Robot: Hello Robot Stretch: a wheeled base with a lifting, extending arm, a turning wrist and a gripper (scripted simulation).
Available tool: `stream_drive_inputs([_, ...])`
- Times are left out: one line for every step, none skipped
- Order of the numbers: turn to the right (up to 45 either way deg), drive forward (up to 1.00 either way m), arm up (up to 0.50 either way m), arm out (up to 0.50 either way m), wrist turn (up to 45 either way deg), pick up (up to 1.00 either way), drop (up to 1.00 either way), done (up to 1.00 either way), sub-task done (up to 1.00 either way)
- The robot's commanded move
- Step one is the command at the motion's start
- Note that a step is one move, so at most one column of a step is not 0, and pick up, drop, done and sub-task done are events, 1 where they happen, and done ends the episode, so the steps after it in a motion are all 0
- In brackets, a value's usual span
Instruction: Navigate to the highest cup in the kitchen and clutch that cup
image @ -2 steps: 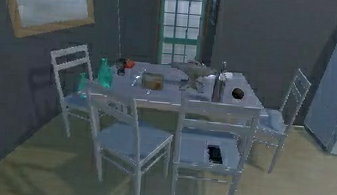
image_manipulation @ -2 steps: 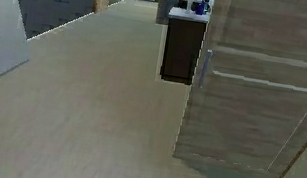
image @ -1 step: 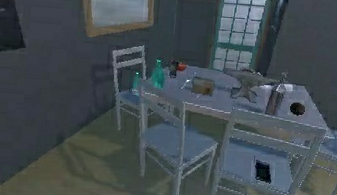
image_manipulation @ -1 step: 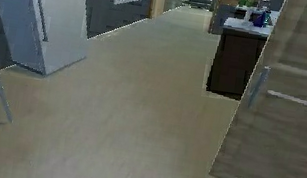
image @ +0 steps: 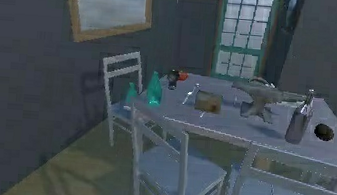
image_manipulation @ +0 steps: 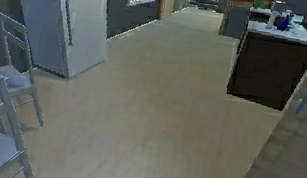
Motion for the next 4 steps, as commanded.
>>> stream_drive_inputs([-45.0, 0.0, 0.0, 0.0, 0.0, 0.0, 0.0, 0.0, 0.0])
stream_drive_inputs([0.0, 0.8, 0.0, 0.0, 0.0, 0.0, 0.0, 0.0, 0.0])
stream_drive_inputs([-21.0, 0.0, 0.0, 0.0, 0.0, 0.0, 0.0, 0.0, 0.0])
stream_drive_inputs([0.0, 0.05, 0.0, 0.0, 0.0, 0.0, 0.0, 0.0, 0.0])
